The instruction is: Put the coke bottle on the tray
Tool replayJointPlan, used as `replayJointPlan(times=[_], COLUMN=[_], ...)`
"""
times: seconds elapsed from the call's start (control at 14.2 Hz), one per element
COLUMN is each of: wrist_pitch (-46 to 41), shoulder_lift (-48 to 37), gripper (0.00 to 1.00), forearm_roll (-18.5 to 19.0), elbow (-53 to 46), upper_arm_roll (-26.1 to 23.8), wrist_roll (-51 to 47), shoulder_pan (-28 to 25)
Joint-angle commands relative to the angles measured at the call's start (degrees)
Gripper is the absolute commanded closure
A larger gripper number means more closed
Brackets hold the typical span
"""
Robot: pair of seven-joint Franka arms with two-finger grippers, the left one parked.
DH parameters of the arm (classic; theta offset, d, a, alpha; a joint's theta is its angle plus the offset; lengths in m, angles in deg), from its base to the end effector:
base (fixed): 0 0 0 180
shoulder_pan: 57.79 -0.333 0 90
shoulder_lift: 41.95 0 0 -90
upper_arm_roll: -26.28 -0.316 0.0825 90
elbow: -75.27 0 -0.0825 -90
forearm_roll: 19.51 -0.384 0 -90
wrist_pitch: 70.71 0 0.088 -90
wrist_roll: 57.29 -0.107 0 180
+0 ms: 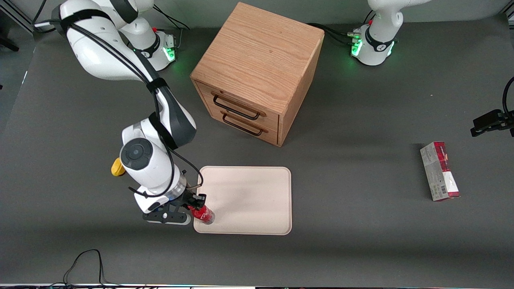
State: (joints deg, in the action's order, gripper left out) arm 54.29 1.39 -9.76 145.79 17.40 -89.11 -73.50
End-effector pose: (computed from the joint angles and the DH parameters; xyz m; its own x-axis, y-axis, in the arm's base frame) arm 0.7145 0.2835 0.3427 0.9754 -0.0995 0.1969 -0.0886 -0.9940 -0.0633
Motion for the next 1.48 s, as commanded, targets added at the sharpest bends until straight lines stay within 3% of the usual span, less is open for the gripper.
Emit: replayJointPlan(times=[0.0,0.07,0.14,0.21,0.78,0.92,0.99,1.13,1.2,1.41], wrist_pitch=[1.8,2.0,2.9,4.2,5.1,-1.4,-5.7,-14.1,-18.7,-28.1], shoulder_lift=[-1.2,-1.2,-1.2,-1.2,-3.8,-7.5,-10.0,-15.9,-19.4,-30.5], gripper=[1.00,1.00,0.60,0.03,0.00,0.00,0.00,0.00,0.00,0.00], forearm_roll=[2.0,2.0,1.8,1.8,1.6,1.3,-0.4,-10.5,-13.6,-14.1], elbow=[2.0,2.1,2.3,3.2,4.5,4.5,4.8,5.3,7.0,13.7], upper_arm_roll=[-0.3,-0.3,-0.3,-0.3,0.3,0.7,2.0,8.1,10.4,14.5], wrist_roll=[-1.0,-1.0,-1.8,-1.9,-1.3,-0.4,2.4,14.4,21.0,29.3], shoulder_pan=[0.1,0.1,0.1,0.2,0.5,0.6,0.6,0.1,0.6,1.6])
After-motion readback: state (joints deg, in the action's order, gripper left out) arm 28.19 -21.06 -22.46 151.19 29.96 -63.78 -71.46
